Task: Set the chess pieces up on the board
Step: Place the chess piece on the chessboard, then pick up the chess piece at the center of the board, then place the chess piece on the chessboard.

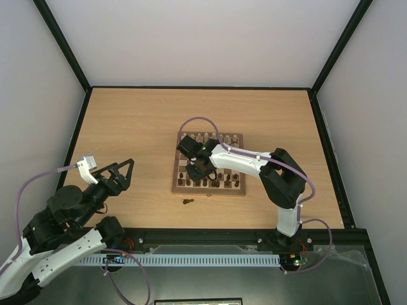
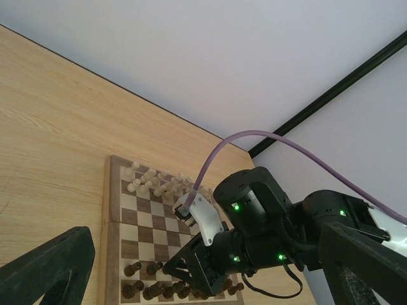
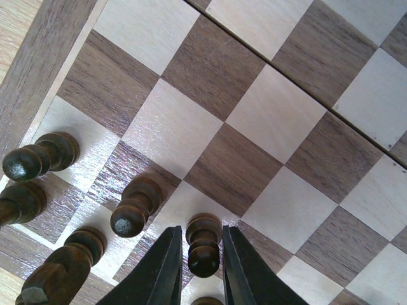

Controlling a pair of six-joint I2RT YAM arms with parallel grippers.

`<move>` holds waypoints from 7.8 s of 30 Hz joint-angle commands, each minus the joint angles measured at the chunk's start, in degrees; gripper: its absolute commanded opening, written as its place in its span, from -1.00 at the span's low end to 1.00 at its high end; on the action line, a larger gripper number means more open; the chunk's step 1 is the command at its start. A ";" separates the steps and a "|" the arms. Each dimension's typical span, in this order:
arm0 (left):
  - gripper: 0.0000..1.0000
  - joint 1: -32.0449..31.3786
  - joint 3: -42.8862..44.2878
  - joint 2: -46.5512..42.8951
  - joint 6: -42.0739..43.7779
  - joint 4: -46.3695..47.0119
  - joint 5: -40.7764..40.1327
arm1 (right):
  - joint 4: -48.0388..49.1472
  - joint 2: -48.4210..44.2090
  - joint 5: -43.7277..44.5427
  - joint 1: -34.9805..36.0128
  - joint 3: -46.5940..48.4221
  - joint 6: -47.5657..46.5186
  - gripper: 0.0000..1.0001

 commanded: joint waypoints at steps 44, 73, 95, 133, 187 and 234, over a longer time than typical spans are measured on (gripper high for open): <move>0.57 -19.42 -9.67 44.40 -7.56 9.54 6.48 | 6.39 -46.26 -8.94 3.90 -29.45 12.13 -0.26; -0.23 -18.17 -3.47 68.53 -3.03 11.96 6.89 | 10.06 -46.59 -11.14 3.88 -34.56 10.63 -0.24; -0.50 -17.01 -2.09 71.90 -1.52 10.95 6.82 | 10.40 -46.45 -10.90 3.77 -35.37 10.11 -0.24; -0.91 -19.72 -7.02 61.09 -2.40 11.83 8.89 | 47.69 -47.58 -31.52 -1.70 -55.49 36.02 -0.14; -0.96 -22.98 -6.12 54.71 -1.69 15.52 13.05 | 59.36 -37.74 -37.79 -1.71 -57.71 39.96 -0.33; -0.90 -3.41 33.69 90.81 21.52 -3.01 15.37 | 5.47 -65.77 0.17 5.41 -38.64 24.47 -0.31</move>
